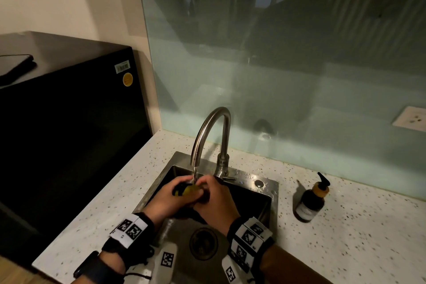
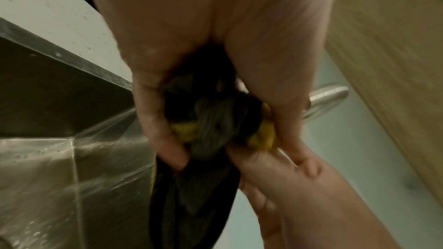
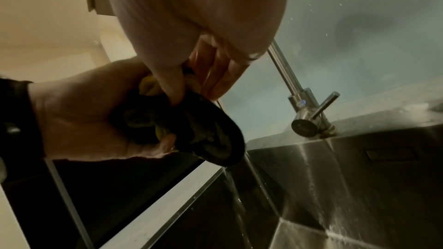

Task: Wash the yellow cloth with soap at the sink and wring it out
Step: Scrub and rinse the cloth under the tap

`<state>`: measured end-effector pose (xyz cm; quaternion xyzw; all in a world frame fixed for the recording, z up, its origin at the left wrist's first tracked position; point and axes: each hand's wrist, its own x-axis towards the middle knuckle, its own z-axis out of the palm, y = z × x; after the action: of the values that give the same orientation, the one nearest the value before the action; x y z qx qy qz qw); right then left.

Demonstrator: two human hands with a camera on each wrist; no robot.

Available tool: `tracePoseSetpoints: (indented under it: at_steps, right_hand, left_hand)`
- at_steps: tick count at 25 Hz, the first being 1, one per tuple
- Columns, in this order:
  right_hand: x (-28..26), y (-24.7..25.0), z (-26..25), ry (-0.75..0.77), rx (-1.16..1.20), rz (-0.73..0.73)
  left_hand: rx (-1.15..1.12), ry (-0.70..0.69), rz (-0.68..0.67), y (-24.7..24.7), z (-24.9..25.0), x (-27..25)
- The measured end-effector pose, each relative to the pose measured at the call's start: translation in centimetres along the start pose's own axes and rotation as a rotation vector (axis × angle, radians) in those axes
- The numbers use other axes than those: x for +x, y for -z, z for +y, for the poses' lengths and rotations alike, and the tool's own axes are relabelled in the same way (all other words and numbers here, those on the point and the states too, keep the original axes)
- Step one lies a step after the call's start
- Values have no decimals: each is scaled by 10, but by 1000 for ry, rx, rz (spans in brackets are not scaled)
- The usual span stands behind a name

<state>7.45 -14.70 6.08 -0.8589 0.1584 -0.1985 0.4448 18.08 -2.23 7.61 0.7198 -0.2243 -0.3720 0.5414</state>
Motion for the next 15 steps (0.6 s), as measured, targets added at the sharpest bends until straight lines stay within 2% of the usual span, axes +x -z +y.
tracePoseSetpoints:
  at_steps: [5, 7, 9, 12, 15]
  right_hand:
    - [-2, -2, 6, -52, 10, -148]
    - [-2, -1, 8, -103, 50, -221]
    - [-4, 0, 8, -126, 91, -267]
    - [-4, 1, 5, -129, 128, -231]
    - [-4, 3, 1, -189, 165, -95]
  left_hand:
    - [-71, -6, 114, -9, -12, 10]
    - [-60, -49, 173, -12, -12, 11]
    - [-72, -92, 177, -15, -10, 14]
    - [-71, -91, 130, -20, -3, 14]
    - [-33, -55, 46, -19, 0, 16]
